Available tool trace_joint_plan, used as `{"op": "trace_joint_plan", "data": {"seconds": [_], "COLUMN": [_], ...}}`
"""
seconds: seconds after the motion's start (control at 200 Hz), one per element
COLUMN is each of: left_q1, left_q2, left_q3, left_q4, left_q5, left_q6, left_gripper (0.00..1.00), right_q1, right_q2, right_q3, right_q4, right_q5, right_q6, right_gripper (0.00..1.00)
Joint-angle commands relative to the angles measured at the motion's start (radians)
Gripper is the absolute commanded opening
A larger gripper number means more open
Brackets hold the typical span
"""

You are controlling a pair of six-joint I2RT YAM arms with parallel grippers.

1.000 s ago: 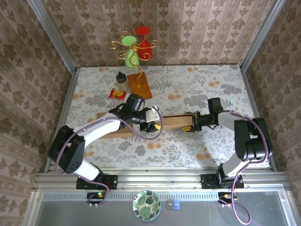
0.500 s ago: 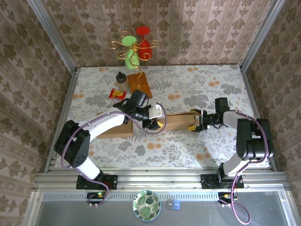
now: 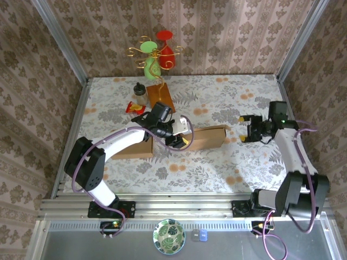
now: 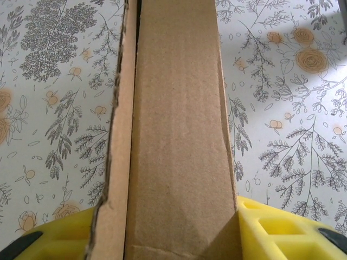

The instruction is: Fold the paper box

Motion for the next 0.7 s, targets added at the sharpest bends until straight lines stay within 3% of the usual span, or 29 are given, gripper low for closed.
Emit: {"op": "trace_joint_plan", "data": {"seconds": [0.0, 0.155, 0.28, 0.44, 0.695], "left_q1": [-0.001, -0.002, -0.003, -0.002, -0.003], "left_q2": [0.020, 0.016, 0.018, 0.017, 0.013], "left_q3": [0.020, 0.014, 0.009, 0.010, 0.014], "left_q4": [-0.045, -0.040, -0.025, -0.022, -0.030], "left_q5": [0.019, 0.013, 0.011, 0.012, 0.013], "left_q6": [-0.042, -0.064, -0.086, -0.091, -0.089], "left_gripper": [0.47, 0.47, 0.46, 0.46, 0.45], "right_q1": [0.072, 0.361, 0.522, 0.580, 0.592], "right_q2": [-0.131, -0.327, -0.332, -0.255, -0.172], "right_q3": [0.022, -0.110, -0.206, -0.187, -0.193], "right_q4": [-0.156, -0.006, 0.168, 0.223, 0.296], "right_q5": [0.286, 0.491, 0.532, 0.538, 0.510], "right_q6": [-0.146, -0.076, 0.040, 0.060, 0.107], "right_gripper": [0.64, 0.57, 0.52, 0.52, 0.52]}}
